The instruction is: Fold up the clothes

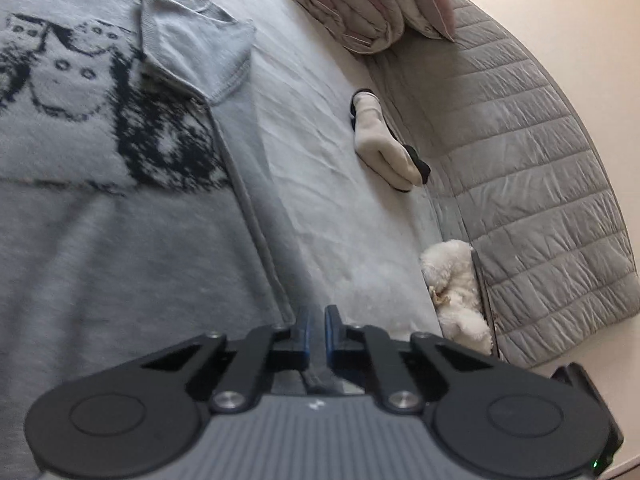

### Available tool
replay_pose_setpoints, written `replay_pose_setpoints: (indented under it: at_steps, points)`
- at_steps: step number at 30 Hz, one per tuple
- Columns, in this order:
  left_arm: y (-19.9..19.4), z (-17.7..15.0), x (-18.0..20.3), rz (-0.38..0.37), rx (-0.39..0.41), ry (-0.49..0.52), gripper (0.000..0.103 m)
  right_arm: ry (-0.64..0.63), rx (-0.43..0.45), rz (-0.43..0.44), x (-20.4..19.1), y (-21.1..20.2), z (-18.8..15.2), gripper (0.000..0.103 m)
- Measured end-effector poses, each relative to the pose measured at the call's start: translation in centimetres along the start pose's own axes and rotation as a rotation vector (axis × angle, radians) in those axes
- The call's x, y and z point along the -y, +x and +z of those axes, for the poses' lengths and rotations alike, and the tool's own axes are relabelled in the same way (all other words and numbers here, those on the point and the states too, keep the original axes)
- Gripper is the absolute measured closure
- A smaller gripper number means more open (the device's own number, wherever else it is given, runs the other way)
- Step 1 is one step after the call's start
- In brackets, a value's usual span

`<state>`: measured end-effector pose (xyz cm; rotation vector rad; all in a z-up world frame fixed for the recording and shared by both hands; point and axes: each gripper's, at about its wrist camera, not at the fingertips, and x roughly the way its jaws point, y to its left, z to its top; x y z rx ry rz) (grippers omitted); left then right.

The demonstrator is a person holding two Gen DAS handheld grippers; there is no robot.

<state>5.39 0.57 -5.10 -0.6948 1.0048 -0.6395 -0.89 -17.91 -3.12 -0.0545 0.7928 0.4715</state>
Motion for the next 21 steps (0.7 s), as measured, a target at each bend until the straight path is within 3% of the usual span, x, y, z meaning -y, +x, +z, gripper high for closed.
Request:
replay_pose_setpoints:
  at_steps: [4,10,15,21]
  points:
    - [1.2,-1.0,0.5,0.037,-0.004,0.031,0.096,-0.057,-0.031,-0.013,0.1,0.3,-1.1,0.066]
    - [2.0,-1.7,0.5,0.096,-0.004,0.109,0.097,-0.066,-0.055,-0.014,1.6,-0.1,-2.3,0.087]
    - [3.1,-2.1,0.1,0.077,-0.014,0.133,0.097,-0.059,-0.069,-0.009,2.9,-0.6,-3.2,0.098]
    - [4.3,-3.0,-0.1,0.03,-0.045,0.136,0.097,0.065,-0.024,0.088,4.7,-2.6,-3.1,0.098]
